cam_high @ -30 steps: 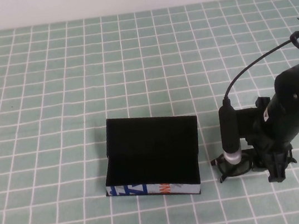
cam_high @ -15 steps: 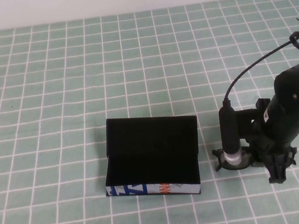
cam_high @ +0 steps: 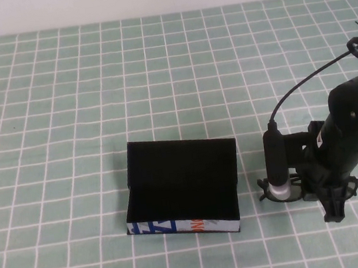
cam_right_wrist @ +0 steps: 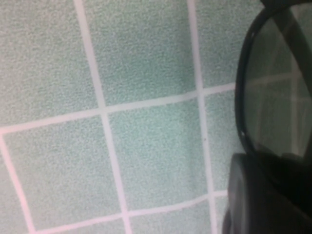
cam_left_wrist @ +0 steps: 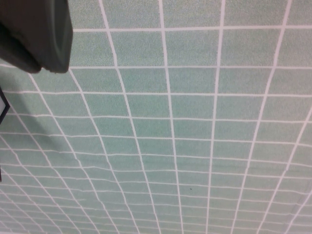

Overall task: Return glasses to glasses case
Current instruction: Pick up the glasses from the table, then place the glasses in the glasses case

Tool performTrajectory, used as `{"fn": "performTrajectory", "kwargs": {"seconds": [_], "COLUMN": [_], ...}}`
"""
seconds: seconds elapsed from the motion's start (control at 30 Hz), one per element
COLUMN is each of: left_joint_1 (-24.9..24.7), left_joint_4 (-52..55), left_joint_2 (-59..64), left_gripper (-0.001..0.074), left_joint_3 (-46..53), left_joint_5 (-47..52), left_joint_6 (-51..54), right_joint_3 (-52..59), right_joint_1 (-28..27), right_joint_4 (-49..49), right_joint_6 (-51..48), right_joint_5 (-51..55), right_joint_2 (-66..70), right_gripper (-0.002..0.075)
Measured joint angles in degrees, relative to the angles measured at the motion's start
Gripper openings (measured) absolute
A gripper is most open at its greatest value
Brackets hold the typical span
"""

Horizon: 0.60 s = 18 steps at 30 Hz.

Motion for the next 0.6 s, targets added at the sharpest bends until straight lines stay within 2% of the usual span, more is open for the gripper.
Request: {"fn": "performTrajectory", "kwargs": {"seconds": [0.17, 0.33, 0.6], "left_joint_1": [0.00, 0.00, 0.00], "left_joint_4": [0.00, 0.00, 0.00], "left_joint_2": [0.00, 0.00, 0.00], "left_gripper": [-0.0002, -0.0002, -0.0002], "left_joint_3": [0.00, 0.00, 0.00], "left_joint_5": [0.00, 0.00, 0.00], "left_joint_6": [0.00, 0.00, 0.00], "right_joint_3": [-0.13, -3.48, -13.70], "right_joint_1": [0.00, 0.00, 0.09], "right_joint_4": [0.00, 0.92, 9.52], "right_joint_6": [0.00, 0.00, -4.02], "right_joint_5": [0.75, 5.76, 17.55], "right_joint_2": [0.00, 0.00, 0.00], "right_gripper": [0.0078, 0.0078, 0.0078]}}
